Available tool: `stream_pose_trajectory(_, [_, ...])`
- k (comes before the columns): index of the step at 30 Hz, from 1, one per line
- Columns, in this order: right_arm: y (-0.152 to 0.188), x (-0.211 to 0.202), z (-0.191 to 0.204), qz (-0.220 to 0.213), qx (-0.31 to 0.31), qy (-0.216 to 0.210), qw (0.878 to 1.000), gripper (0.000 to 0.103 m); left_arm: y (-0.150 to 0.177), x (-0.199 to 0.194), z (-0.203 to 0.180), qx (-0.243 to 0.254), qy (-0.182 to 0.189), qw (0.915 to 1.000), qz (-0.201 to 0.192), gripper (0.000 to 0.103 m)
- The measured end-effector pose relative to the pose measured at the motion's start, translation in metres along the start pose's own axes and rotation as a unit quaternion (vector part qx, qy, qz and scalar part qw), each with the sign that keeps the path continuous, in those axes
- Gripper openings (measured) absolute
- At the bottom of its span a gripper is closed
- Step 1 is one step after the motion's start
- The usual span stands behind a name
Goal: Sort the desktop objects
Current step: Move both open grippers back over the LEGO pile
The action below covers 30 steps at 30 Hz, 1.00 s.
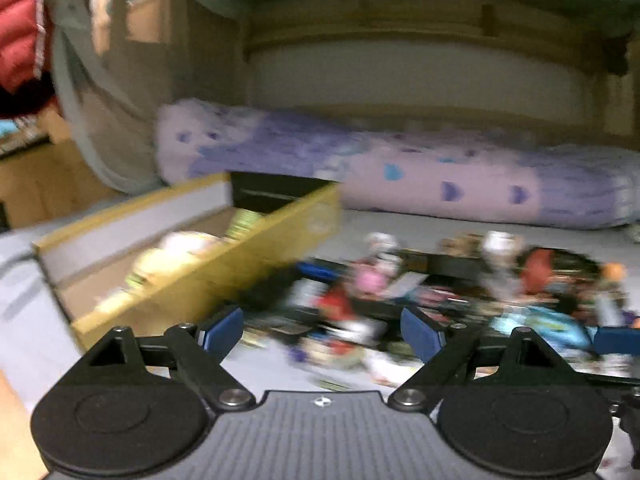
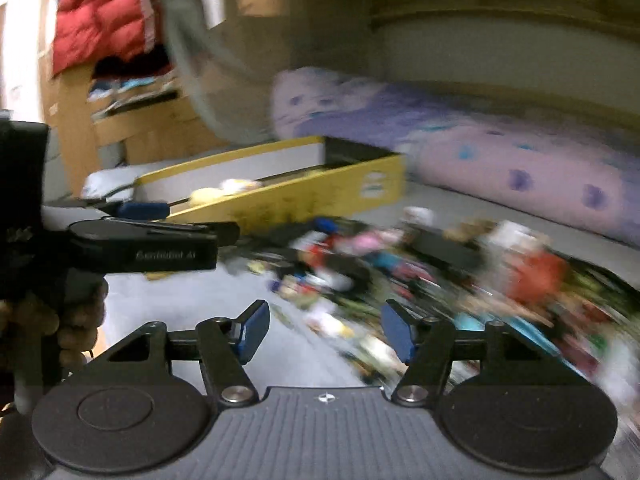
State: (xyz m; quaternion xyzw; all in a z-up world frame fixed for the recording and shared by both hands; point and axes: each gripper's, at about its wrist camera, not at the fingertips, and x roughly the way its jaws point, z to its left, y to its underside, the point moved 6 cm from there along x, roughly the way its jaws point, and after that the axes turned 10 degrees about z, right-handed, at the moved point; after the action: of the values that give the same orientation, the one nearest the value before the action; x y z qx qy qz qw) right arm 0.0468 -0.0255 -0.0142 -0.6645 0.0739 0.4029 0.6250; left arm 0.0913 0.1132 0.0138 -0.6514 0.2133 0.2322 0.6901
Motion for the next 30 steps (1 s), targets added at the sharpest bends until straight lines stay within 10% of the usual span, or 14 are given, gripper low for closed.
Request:
stream_pose_trajectory(11, [0.081,-0.089,-0.062,-0.042,0.073,0.126,0.989,0.048,0.074,-0.023,-0.129,0.058,0.120,0.9910,-0.012,0.077])
stream_pose_trajectory(17, [0.100,-0.101,-0.094,-0.013,0.131,0.182,0.974,0.048,0.106,-0.034,-0.167,0.106,0.194,0.9750,-0.017,0.051])
stream_pose_trajectory(30, [0.124,-0.064,-0.074,-0.028,0.057,0.128,0.990,0.046,0.091,0.018,-0.099,0.089,0.097,0.9912,0.014,0.036])
